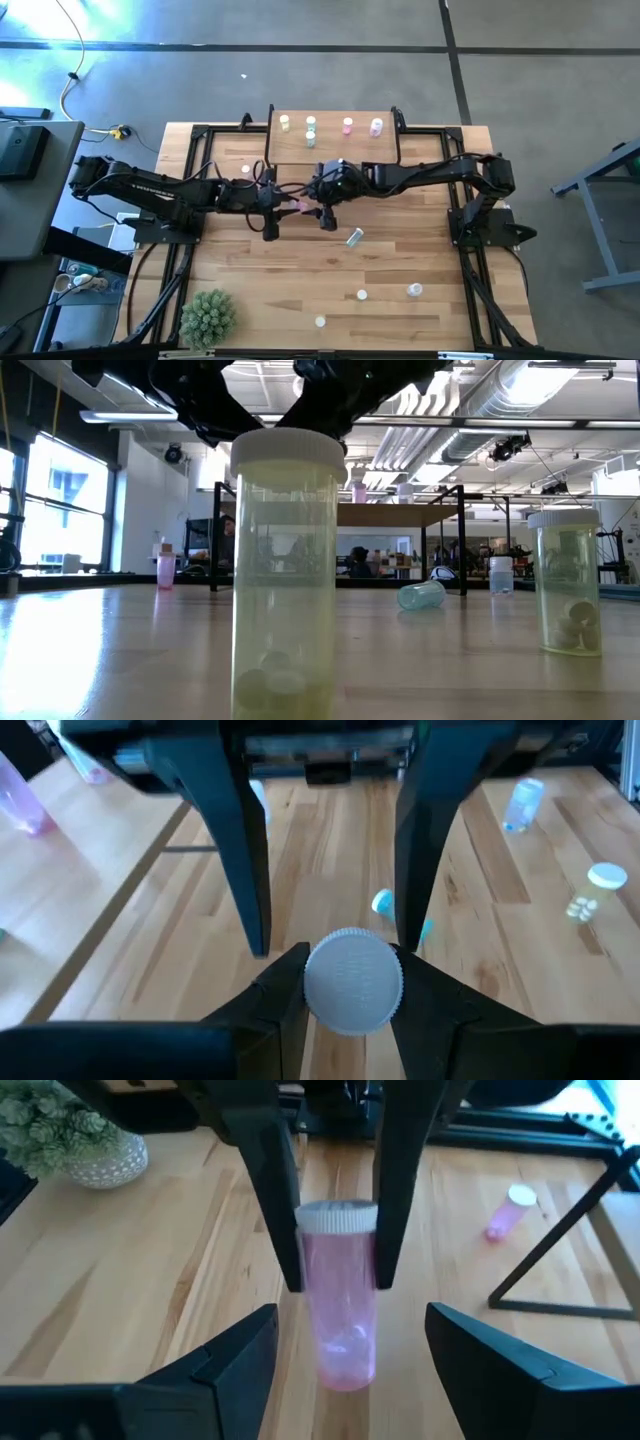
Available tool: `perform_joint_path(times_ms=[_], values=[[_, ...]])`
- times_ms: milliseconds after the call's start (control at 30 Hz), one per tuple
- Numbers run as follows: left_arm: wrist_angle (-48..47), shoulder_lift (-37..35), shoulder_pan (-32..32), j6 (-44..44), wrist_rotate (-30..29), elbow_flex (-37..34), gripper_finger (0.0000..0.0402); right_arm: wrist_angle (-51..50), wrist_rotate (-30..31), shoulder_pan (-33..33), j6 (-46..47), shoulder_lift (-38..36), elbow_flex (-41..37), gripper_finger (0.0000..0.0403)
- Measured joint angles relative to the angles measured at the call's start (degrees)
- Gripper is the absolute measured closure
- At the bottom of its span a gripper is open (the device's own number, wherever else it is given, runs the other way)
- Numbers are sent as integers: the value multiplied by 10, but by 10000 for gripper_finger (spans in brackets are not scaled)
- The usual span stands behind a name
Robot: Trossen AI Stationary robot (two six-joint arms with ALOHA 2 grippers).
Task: Pick and place medicine bottles onto shelf by color
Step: Put the bottom pink pill bottle and align it with the other pink bottle on the shelf
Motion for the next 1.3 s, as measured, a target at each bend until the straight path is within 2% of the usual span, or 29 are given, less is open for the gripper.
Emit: perform_joint_path(times_ms=[533,1133,1300], values=[[25,0,1,26,-9,0,294,6,6,0,21,0,0,167],[29,0,0,26,-21,0,286,7,5,0,19,0,0,304],[29,-1,0,26,-21,0,268,7,5,0,11,0,0,322]])
